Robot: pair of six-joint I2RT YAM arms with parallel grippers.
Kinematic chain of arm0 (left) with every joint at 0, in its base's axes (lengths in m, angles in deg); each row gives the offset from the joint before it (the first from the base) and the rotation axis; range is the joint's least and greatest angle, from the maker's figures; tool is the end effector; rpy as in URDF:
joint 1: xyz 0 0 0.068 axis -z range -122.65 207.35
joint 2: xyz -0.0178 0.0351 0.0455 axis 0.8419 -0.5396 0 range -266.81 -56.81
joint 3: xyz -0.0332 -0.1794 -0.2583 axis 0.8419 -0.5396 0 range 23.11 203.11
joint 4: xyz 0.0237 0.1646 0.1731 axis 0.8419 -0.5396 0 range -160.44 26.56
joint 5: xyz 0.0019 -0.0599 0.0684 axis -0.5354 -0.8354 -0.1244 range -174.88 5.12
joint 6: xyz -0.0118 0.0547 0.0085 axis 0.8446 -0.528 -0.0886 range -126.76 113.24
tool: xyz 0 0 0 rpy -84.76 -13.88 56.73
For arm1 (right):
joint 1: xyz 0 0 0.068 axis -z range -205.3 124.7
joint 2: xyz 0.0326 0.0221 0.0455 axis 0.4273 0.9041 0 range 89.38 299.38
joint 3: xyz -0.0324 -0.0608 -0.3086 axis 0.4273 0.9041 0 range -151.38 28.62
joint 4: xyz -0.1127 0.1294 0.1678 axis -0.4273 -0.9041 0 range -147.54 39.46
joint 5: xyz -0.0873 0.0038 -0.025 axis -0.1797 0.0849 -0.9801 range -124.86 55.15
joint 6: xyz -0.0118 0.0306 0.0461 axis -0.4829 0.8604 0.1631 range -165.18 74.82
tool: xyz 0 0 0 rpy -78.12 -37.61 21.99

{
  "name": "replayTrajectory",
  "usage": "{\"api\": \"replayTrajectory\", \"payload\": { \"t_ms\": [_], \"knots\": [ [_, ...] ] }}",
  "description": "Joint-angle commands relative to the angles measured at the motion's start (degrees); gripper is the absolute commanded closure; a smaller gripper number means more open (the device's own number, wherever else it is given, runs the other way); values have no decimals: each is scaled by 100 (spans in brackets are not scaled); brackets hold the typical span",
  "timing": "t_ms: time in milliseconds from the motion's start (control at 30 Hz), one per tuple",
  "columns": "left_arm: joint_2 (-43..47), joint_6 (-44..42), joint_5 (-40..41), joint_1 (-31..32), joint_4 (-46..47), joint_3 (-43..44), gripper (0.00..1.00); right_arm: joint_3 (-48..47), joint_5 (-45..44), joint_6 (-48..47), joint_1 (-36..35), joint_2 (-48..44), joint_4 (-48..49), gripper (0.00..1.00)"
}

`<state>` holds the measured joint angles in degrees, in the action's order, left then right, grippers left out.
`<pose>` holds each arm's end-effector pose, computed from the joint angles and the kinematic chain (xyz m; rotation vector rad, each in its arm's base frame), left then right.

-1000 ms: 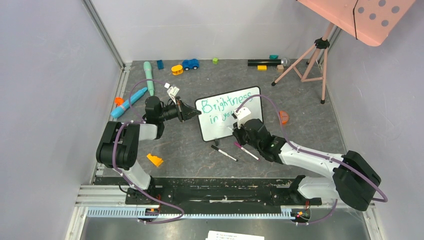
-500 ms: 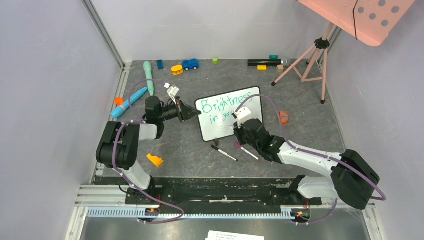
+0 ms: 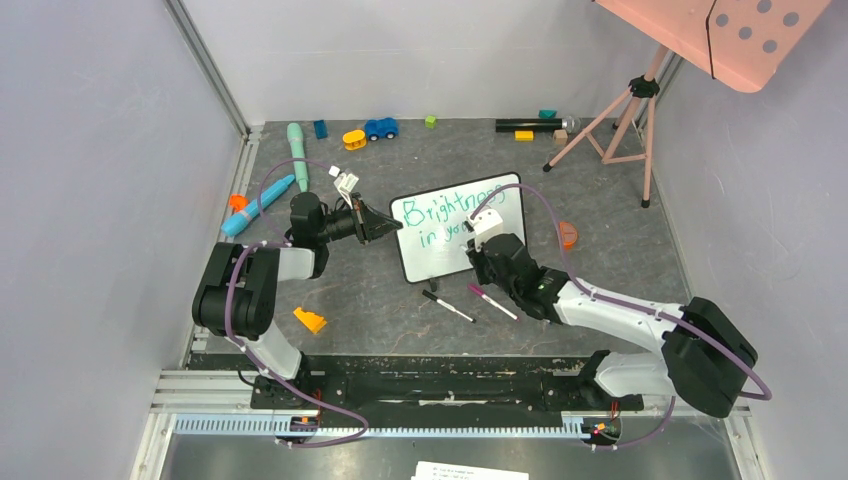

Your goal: Write a sentence on the whiteboard

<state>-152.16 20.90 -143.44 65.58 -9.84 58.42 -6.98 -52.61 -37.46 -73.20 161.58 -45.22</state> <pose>0.2977 -0.0772 0.2479 0.5252 1.7283 -1.3064 0.1665 0.1664 0.2652 -0.5457 2.0264 0.2599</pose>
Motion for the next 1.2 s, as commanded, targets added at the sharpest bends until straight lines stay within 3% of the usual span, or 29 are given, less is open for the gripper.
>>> {"api": "replayTrajectory", "payload": {
  "t_ms": [0,433,1167],
  "knots": [
    [-44,-683,18,56,-42,48,98,-332,-99,-87,-36,77,109,100],
    [-46,-683,12,60,-44,58,98,-35,652,-157,-36,-224,396,100],
    [-31,-692,12,57,-42,49,98,-255,69,-158,-36,221,33,100]
  ]
}}
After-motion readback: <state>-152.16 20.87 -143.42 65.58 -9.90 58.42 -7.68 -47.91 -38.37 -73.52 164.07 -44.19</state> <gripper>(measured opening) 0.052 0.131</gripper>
